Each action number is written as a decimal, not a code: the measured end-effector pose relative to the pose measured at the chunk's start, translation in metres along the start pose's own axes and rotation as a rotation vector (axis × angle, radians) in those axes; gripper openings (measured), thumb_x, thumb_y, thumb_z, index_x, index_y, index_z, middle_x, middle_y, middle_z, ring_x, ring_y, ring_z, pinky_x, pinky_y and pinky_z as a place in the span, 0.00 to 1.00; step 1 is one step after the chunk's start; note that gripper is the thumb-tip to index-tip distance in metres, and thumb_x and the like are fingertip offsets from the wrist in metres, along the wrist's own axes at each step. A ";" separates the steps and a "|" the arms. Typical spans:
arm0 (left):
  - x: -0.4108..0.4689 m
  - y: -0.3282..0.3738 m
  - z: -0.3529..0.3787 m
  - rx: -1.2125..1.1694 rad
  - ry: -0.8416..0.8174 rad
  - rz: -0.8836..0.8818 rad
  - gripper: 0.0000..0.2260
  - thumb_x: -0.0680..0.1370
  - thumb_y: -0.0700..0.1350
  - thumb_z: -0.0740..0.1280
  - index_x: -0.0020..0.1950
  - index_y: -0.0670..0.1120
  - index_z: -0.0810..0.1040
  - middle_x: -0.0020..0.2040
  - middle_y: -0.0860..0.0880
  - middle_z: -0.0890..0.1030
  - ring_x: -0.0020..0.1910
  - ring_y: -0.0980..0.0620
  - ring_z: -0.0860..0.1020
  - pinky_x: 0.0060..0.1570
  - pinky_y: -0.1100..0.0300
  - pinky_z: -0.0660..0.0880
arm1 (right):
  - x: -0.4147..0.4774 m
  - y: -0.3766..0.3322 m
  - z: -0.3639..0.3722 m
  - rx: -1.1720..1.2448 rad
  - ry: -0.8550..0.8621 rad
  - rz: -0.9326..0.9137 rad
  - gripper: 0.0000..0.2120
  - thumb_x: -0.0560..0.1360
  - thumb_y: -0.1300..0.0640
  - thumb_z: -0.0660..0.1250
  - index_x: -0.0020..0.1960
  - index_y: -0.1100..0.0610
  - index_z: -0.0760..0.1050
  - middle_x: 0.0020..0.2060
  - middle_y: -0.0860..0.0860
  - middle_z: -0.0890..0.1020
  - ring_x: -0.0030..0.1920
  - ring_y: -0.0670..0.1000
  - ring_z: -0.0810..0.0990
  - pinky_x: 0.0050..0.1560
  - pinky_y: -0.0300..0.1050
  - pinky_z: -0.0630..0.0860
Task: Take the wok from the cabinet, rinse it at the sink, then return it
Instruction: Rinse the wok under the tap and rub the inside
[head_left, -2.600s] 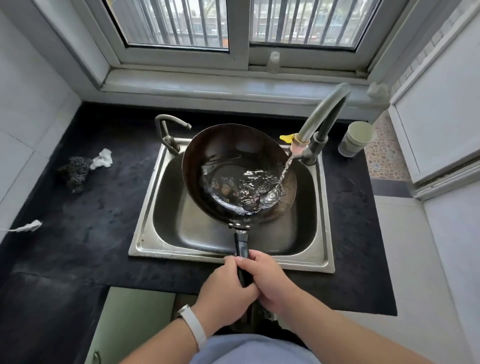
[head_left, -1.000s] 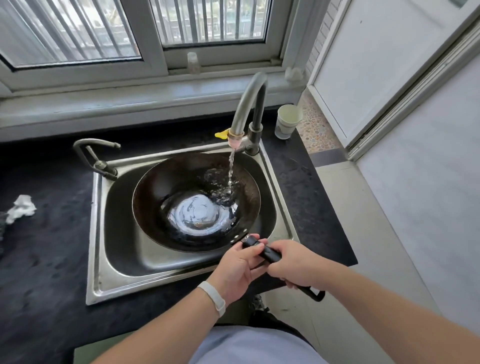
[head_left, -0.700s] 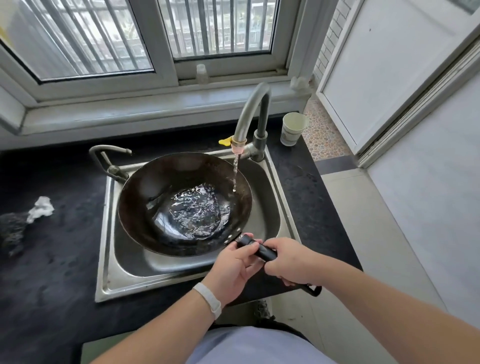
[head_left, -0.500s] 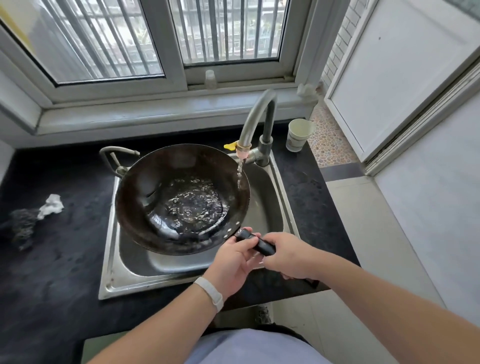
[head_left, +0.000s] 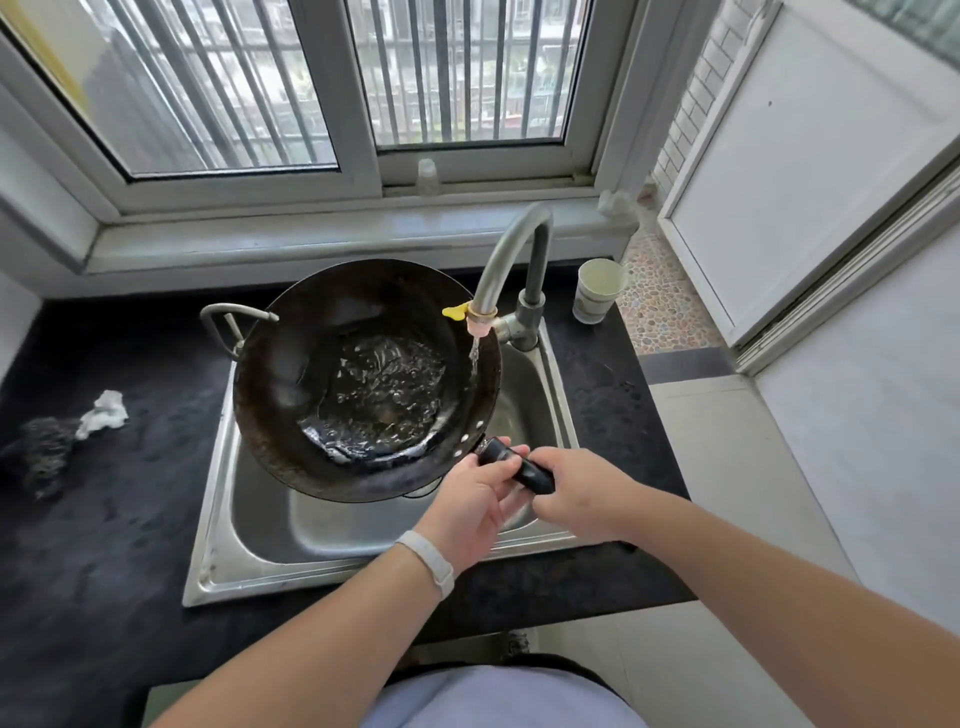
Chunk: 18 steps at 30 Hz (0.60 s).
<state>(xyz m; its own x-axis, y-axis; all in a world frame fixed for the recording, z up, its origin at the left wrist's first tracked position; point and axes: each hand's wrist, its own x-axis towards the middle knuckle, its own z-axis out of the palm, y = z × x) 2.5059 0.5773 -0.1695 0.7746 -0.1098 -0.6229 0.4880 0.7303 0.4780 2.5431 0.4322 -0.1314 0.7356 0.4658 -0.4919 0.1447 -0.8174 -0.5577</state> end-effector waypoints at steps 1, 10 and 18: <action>0.002 0.000 0.001 0.005 -0.003 0.006 0.11 0.80 0.30 0.61 0.61 0.41 0.71 0.54 0.42 0.81 0.50 0.46 0.83 0.49 0.52 0.84 | 0.001 0.003 -0.001 -0.012 0.013 -0.003 0.09 0.73 0.57 0.66 0.53 0.53 0.76 0.41 0.50 0.82 0.39 0.53 0.80 0.40 0.46 0.76; 0.014 -0.005 0.017 -0.005 -0.050 0.045 0.10 0.80 0.30 0.61 0.55 0.44 0.73 0.48 0.46 0.83 0.51 0.47 0.83 0.62 0.45 0.76 | 0.006 0.024 -0.014 -0.093 0.083 -0.064 0.14 0.74 0.54 0.67 0.59 0.50 0.76 0.39 0.48 0.82 0.36 0.51 0.80 0.37 0.44 0.75; 0.020 0.000 0.032 -0.023 -0.058 0.045 0.10 0.81 0.30 0.59 0.56 0.44 0.72 0.50 0.44 0.81 0.52 0.46 0.82 0.56 0.49 0.79 | 0.012 0.031 -0.020 -0.240 0.158 -0.093 0.17 0.77 0.51 0.65 0.65 0.50 0.72 0.43 0.50 0.83 0.37 0.52 0.78 0.39 0.45 0.74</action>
<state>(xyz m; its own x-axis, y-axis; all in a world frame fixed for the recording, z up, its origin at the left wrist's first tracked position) 2.5344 0.5533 -0.1626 0.8179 -0.1155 -0.5637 0.4435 0.7507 0.4897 2.5698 0.4059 -0.1414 0.8033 0.4989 -0.3253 0.3544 -0.8393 -0.4123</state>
